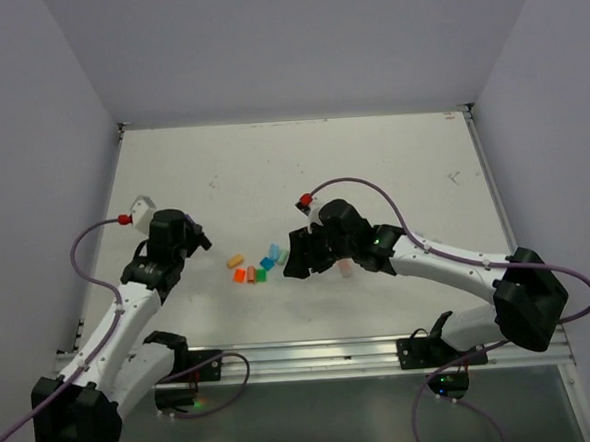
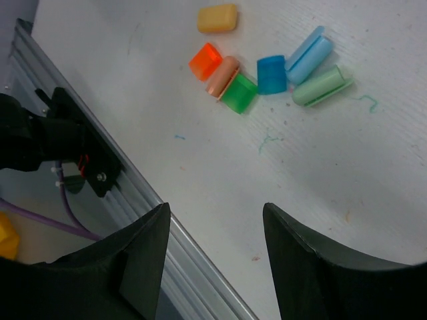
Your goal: Open the pen caps
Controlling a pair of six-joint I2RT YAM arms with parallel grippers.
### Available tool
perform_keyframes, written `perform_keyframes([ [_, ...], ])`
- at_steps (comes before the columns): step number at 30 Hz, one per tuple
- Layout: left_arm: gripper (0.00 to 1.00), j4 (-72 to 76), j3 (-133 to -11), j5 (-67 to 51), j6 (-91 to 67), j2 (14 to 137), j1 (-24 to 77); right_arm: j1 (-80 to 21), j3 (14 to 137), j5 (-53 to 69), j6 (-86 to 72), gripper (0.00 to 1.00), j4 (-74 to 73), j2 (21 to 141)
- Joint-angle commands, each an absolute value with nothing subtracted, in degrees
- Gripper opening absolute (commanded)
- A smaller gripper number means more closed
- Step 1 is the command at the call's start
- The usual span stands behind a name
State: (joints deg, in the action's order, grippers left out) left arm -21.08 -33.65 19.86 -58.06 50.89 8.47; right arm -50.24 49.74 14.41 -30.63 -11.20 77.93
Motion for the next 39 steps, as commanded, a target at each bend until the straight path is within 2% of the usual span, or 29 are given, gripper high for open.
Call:
perform_keyframes([
  [1, 0.00, -13.8, -37.2, 22.5, -62.0, 53.0, 19.5, -50.4, 49.3, 18.6, -36.4, 0.61, -1.2, 78.0],
  [2, 0.00, -13.8, -38.3, 24.2, -62.4, 54.3, 25.6, -50.4, 48.8, 19.0, -37.0, 0.61, -0.3, 77.9],
  [8, 0.00, -12.7, -43.7, 35.1, -69.7, 64.2, 44.8, -50.4, 46.0, 19.3, -38.6, 0.61, 8.0, 77.6],
  [14, 0.00, -14.5, -46.7, 43.9, -77.8, 70.0, 56.6, -50.4, 39.9, 12.1, -40.7, 0.59, 12.1, 72.6],
  [19, 0.00, -18.0, -47.3, 47.2, -87.6, 71.6, 61.9, -50.4, 36.3, 7.6, -41.8, 0.57, 12.6, 68.0],
  [26, 0.00, -22.4, -51.5, 52.7, -93.2, 75.6, 68.2, -50.4, 35.5, 1.5, -39.7, 0.53, 10.5, 64.8],
  [39, 0.00, -18.3, -49.6, 51.2, -95.3, 76.6, 70.5, -50.3, 32.0, 2.1, -38.8, 0.34, 20.1, 68.5],
])
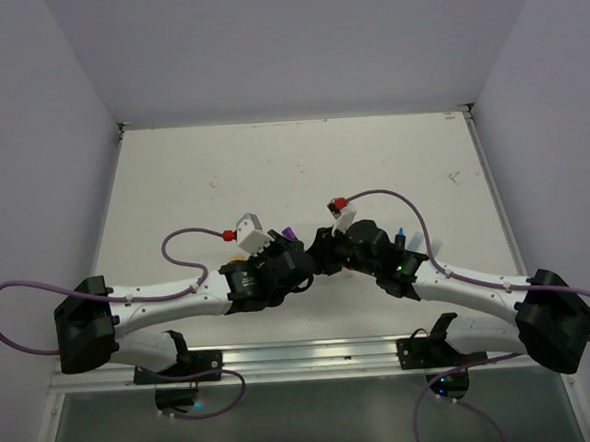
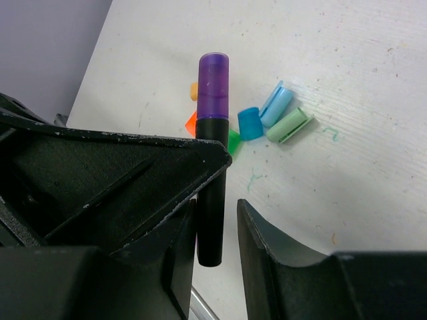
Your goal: Open the pen caps
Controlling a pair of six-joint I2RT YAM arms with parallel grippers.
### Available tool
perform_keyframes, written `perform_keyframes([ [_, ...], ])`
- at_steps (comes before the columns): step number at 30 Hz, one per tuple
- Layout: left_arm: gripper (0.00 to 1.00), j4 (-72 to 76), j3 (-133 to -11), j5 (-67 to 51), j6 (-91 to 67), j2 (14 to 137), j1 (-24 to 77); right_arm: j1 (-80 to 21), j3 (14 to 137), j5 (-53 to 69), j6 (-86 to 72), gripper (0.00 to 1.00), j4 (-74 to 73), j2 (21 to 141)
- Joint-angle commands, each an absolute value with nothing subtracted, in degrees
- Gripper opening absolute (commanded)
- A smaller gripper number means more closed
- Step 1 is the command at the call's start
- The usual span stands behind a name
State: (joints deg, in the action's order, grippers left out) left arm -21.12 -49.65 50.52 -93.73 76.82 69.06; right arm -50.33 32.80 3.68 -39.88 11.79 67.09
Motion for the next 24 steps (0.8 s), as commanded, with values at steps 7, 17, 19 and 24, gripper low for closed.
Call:
perform_keyframes([
  [7, 0.00, -14.9, -46.8, 49.5, -94.2, 75.0, 70.6, -50.3, 31.5, 4.0, -38.0, 0.00, 23.4, 70.8],
  [17, 0.85, -16.1, -41.0, 53.6, -81.7, 59.2, 67.8, -50.3, 30.9, 6.0, -36.5, 0.00, 17.7, 65.9],
  [19, 0.94, -16.6, -40.2, 52.7, -79.0, 56.5, 66.2, -50.4, 30.7, 6.5, -36.5, 0.00, 16.6, 64.3],
  [24, 0.92, -14.3, -39.7, 47.6, -74.3, 56.2, 62.1, -50.3, 31.8, 9.4, -35.9, 0.00, 14.6, 63.6],
])
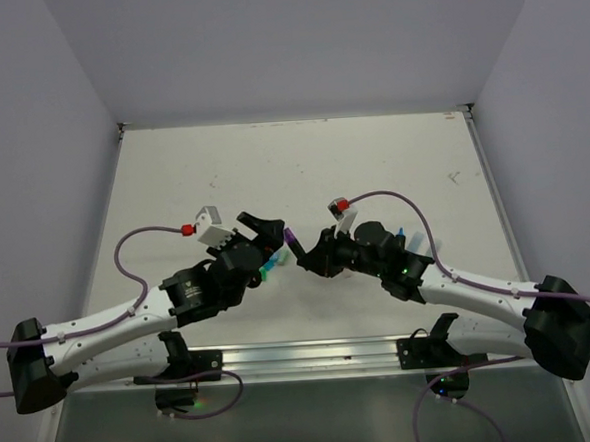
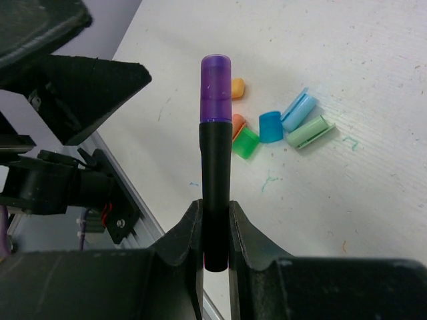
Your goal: Open the pen caps
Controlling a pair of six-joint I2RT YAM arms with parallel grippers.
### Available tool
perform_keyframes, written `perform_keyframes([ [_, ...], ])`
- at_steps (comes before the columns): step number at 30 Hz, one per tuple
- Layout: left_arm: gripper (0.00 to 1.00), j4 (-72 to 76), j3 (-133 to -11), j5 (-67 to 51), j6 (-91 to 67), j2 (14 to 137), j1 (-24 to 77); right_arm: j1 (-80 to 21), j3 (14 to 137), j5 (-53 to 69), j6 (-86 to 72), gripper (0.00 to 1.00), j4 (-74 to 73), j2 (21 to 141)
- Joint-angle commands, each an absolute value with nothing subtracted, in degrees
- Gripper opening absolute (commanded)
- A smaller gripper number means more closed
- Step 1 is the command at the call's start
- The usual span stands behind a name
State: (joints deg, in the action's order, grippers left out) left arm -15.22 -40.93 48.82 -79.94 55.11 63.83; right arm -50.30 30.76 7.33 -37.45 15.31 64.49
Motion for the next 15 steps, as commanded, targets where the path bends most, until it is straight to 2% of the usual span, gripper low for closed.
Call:
perform_keyframes([
  [1, 0.91, -13.5, -39.8, 46.7, -73.7, 56.8, 61.9, -50.4, 32.0, 9.9, -35.9, 0.00, 14.6, 63.7],
  [4, 0.84, -11.2, -40.6, 44.7, -72.6, 59.2, 61.3, -50.3, 32.7, 10.8, -35.7, 0.00, 14.0, 63.6],
  [15, 0.71, -4.9, -38.9, 39.5, -71.8, 62.1, 59.2, -50.4, 34.4, 11.9, -34.4, 0.00, 11.8, 62.4],
])
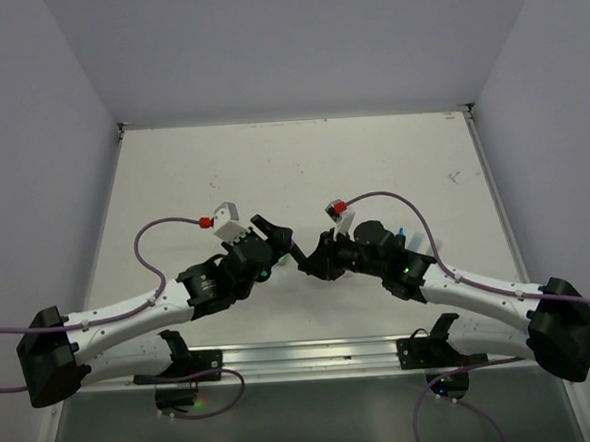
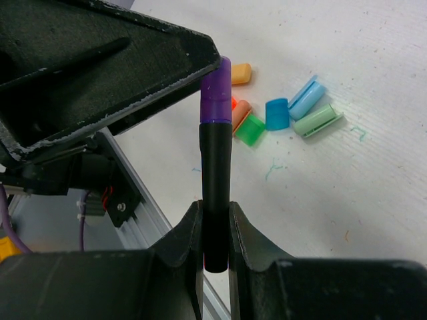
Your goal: Open the pen caps
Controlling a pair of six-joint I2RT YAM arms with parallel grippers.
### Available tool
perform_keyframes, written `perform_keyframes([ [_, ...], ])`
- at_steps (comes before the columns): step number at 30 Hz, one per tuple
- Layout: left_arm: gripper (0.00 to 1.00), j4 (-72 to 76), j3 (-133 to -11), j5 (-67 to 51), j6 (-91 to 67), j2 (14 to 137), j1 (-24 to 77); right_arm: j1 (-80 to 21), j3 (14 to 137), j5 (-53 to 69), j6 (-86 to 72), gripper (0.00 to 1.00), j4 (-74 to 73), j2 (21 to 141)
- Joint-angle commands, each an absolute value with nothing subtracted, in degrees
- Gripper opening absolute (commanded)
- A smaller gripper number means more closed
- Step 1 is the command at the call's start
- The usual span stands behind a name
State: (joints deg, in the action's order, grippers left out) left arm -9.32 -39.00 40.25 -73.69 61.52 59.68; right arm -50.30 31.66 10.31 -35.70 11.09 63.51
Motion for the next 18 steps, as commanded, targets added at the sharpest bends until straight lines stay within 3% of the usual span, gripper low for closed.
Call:
perform_keyframes([
  [1, 0.70, -4.9, -39.1, 39.3, -71.8, 62.4, 59.2, -50.4, 34.3, 11.9, -34.5, 0.00, 12.2, 62.4],
  [13, 0.53, -1.0, -38.8, 36.0, -72.1, 66.3, 59.2, -50.4, 34.7, 12.7, -34.4, 0.00, 13.3, 63.3],
  [15, 0.47, -1.0, -38.6, 36.1, -72.3, 66.3, 59.2, -50.4, 34.6, 12.4, -34.3, 0.00, 13.2, 63.2],
  [18, 0.29, -1.0, -38.3, 36.1, -72.2, 66.1, 59.2, -50.4, 34.3, 12.2, -34.4, 0.00, 13.2, 63.4],
])
